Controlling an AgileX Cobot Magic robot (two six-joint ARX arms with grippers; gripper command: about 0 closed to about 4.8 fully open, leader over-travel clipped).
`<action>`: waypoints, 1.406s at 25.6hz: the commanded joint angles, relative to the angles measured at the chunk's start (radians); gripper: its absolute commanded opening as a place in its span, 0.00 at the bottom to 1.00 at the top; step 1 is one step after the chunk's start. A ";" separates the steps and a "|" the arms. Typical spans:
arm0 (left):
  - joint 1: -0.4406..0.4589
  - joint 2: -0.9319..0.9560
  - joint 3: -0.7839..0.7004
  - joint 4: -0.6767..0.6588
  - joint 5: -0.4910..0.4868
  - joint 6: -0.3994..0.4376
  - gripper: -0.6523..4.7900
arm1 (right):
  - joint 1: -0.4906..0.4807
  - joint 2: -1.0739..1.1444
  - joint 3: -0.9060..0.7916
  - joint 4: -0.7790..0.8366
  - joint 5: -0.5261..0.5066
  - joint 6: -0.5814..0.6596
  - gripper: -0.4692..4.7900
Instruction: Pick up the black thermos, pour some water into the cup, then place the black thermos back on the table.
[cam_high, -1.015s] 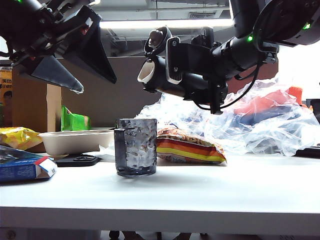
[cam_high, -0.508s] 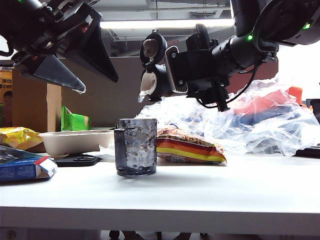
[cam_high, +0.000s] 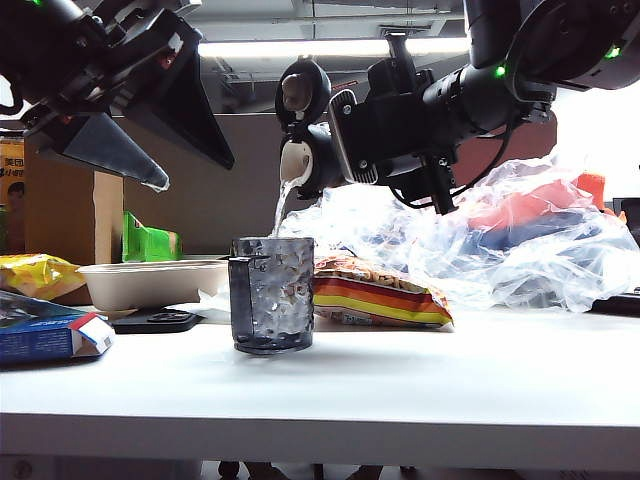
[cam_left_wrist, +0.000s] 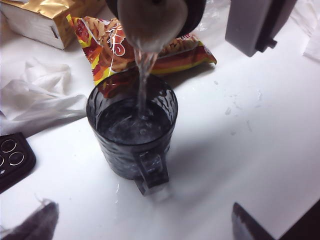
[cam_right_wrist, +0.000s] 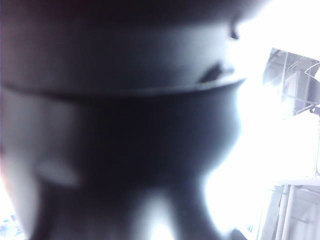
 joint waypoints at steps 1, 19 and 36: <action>0.002 -0.003 0.007 0.000 0.005 0.001 1.00 | 0.001 -0.013 0.010 0.067 -0.004 0.001 0.37; 0.002 -0.012 0.008 0.002 0.001 0.024 1.00 | 0.001 -0.013 0.010 0.069 0.019 0.480 0.37; 0.002 -0.362 0.009 0.037 -0.014 -0.018 1.00 | 0.001 -0.537 -0.394 -0.071 0.244 1.742 0.37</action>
